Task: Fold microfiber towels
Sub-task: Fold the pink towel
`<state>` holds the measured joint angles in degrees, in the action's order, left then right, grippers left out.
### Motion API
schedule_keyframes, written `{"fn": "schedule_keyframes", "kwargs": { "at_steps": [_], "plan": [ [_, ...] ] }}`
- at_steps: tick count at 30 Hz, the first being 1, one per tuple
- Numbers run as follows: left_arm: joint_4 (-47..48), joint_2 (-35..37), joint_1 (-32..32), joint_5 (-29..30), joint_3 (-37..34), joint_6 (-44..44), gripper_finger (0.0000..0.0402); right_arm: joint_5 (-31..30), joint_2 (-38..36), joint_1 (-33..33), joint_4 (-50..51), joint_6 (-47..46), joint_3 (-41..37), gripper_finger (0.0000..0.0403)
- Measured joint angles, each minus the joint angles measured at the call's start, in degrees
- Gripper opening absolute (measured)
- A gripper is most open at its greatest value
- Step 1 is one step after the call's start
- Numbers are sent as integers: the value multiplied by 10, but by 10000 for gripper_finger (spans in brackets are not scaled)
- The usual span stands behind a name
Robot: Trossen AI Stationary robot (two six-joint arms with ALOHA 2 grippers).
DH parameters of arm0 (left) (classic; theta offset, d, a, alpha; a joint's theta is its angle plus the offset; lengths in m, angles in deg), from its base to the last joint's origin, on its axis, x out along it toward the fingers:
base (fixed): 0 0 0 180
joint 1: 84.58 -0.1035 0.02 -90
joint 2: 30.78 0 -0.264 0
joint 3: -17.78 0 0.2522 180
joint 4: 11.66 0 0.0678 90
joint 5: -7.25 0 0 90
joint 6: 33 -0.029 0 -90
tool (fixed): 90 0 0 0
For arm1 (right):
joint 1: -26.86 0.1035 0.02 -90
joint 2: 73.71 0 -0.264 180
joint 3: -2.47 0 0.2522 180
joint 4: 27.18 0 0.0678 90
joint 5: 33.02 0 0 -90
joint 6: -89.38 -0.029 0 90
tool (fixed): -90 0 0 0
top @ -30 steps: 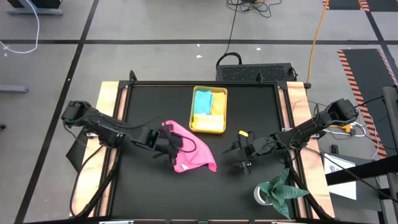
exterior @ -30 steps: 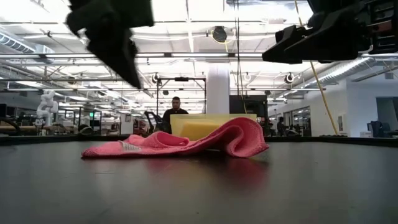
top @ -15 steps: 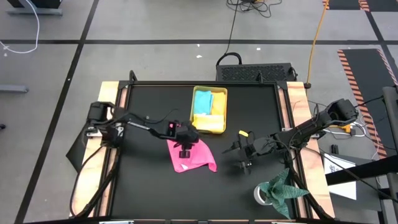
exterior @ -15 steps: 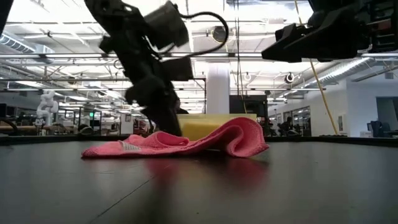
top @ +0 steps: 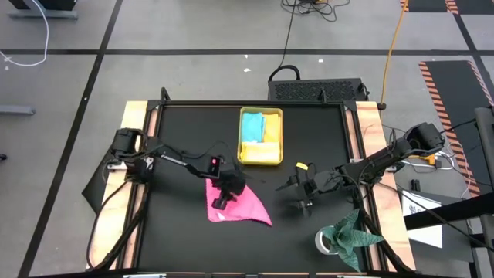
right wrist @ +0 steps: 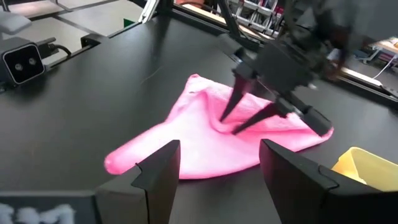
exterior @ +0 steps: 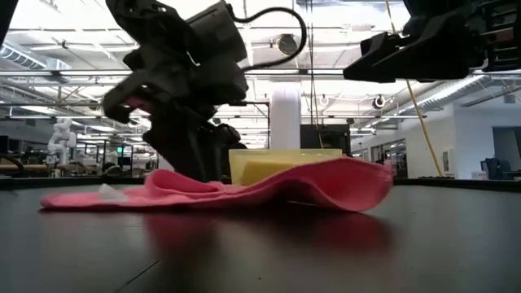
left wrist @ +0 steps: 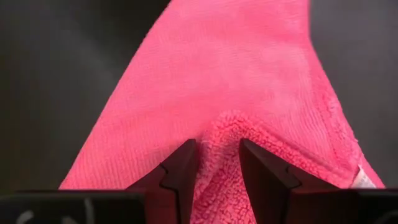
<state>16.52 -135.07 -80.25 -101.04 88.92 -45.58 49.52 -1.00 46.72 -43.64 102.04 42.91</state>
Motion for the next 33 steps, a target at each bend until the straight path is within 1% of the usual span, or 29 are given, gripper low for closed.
{"fn": "schedule_keyframes", "kwargs": {
  "at_steps": [6,9,11,17,22,25,30,31,33],
  "plan": [
    [-15,0,37,7,0,-43,124,0,0,0,0,0,0,210],
    [-22,0,46,40,0,-44,124,0,0,0,0,0,0,210],
    [-25,0,48,47,0,-44,124,0,0,0,0,0,0,210],
    [-27,0,47,29,0,-43,124,0,0,0,0,0,0,210],
    [-31,-19,47,18,0,-42,122,0,0,0,0,0,0,210],
    [-36,-26,47,15,2,-49,99,0,0,0,0,0,0,210],
    [-39,-15,47,19,2,-37,17,0,0,0,0,1,0,210],
    [-34,-8,47,19,4,-32,11,0,0,0,0,1,0,210],
    [-34,15,52,40,9,-12,14,0,0,0,1,2,0,210]
  ]
}}
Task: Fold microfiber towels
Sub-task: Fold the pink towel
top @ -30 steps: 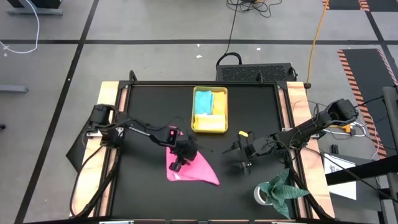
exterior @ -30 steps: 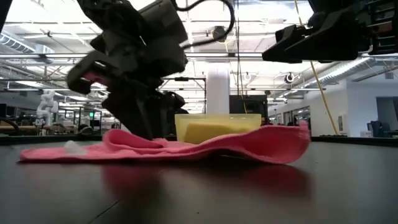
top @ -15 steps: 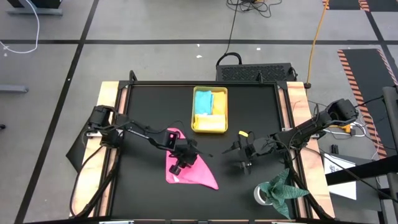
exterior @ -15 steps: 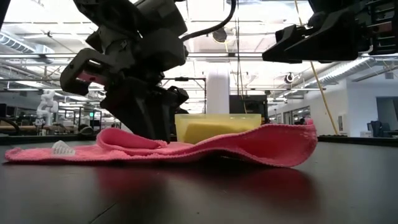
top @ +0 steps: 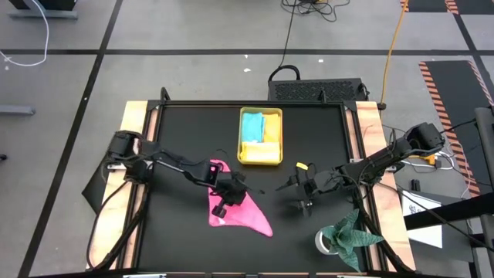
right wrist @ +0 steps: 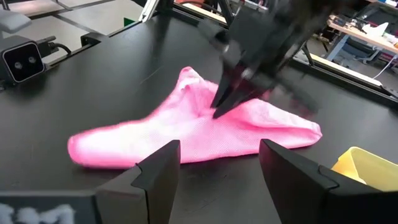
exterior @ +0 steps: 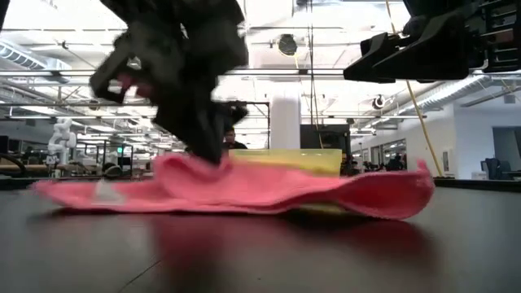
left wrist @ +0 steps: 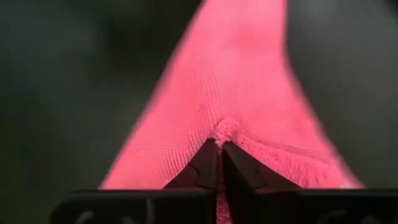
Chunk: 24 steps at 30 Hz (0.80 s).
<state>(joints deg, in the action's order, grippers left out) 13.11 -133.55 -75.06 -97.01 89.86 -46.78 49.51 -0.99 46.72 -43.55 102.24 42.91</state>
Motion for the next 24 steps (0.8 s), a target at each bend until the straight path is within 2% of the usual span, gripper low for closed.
{"fn": "schedule_keyframes", "kwargs": {
  "at_steps": [8,11,14,18,22,24],
  "plan": [
    [7,133,23,98,4,48,6,-1,0,0,6,0,0,210],
    [10,162,24,122,4,60,15,-1,0,0,9,-1,0,210],
    [25,164,22,124,4,60,22,-1,0,0,10,-1,0,210],
    [25,122,15,118,4,70,15,-2,0,0,10,-1,0,210],
    [-21,78,14,53,4,74,10,-2,0,0,10,-1,0,210],
    [-39,68,15,30,4,67,24,-2,0,0,8,-1,0,210]
  ]
}}
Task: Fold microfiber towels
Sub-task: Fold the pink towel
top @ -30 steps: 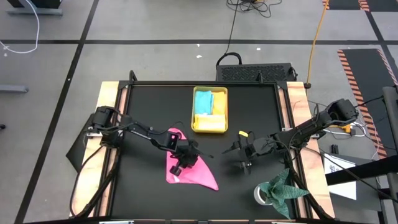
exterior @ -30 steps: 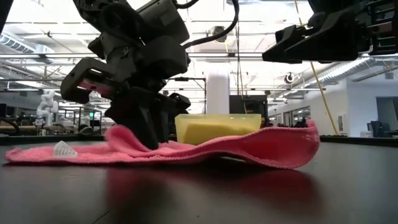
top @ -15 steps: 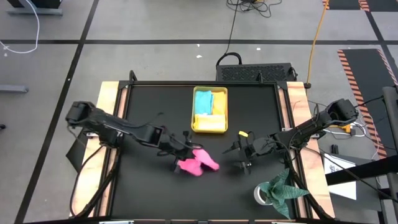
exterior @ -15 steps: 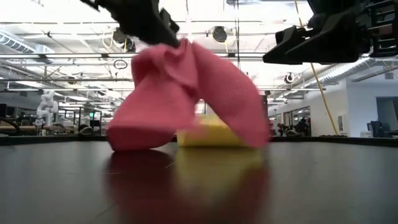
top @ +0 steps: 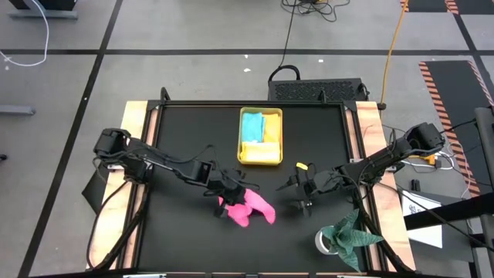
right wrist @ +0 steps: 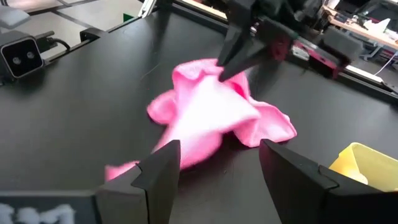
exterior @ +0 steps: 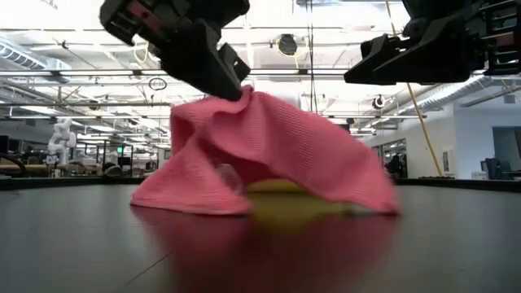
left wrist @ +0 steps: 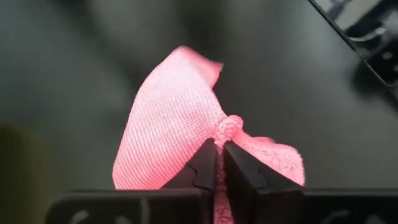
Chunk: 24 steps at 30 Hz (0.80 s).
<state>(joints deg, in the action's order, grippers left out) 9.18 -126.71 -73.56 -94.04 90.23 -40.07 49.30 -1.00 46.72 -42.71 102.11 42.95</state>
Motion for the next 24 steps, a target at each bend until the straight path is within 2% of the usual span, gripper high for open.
{"fn": "schedule_keyframes", "kwargs": {
  "at_steps": [8,11,17,24],
  "plan": [
    [15,-5,1,-18,0,1,157,0,0,0,2,0,0,210],
    [30,-5,7,-27,0,-12,193,0,0,0,3,0,0,210],
    [28,-32,19,-37,0,-20,211,0,0,0,4,0,0,210],
    [-68,-93,19,-54,0,-8,211,0,0,0,0,0,0,210]
  ]
}}
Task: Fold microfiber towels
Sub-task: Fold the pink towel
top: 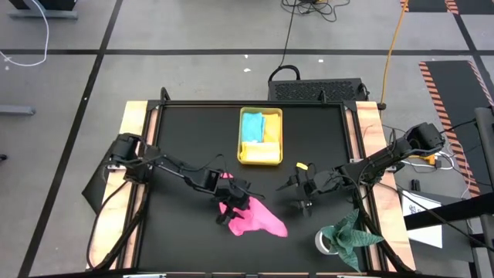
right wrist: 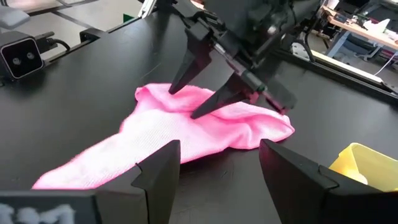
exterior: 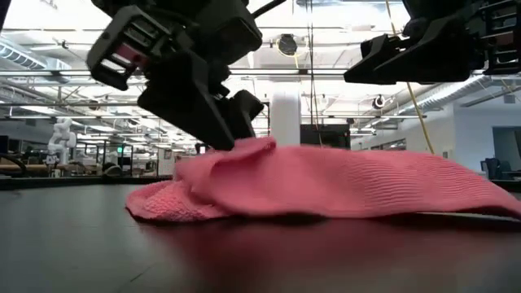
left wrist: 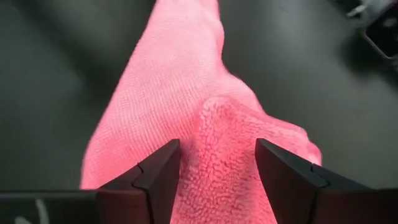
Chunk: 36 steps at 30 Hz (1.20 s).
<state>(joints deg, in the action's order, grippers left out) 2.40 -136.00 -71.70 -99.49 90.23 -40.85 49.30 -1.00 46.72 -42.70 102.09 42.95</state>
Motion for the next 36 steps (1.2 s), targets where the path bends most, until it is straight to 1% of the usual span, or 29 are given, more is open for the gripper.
{"fn": "schedule_keyframes", "kwargs": {
  "at_steps": [2,6,17,20,24,29,32,36],
  "plan": [
    [-4,-5,0,-20,0,-1,211,0,0,0,1,0,0,210],
    [0,-2,1,-37,0,16,206,0,0,0,4,0,0,210],
    [-2,1,18,-44,0,-15,125,0,0,0,4,1,0,210],
    [-15,1,17,-32,0,2,111,0,0,0,4,1,0,210],
    [-17,1,8,-13,0,22,113,0,0,0,4,1,0,210],
    [-17,1,2,-28,0,22,143,0,0,0,4,1,0,210],
    [-12,0,6,-31,0,-5,156,0,0,0,4,1,0,210],
    [-2,-7,11,-21,0,-30,151,0,0,0,4,2,0,210]
  ]
}}
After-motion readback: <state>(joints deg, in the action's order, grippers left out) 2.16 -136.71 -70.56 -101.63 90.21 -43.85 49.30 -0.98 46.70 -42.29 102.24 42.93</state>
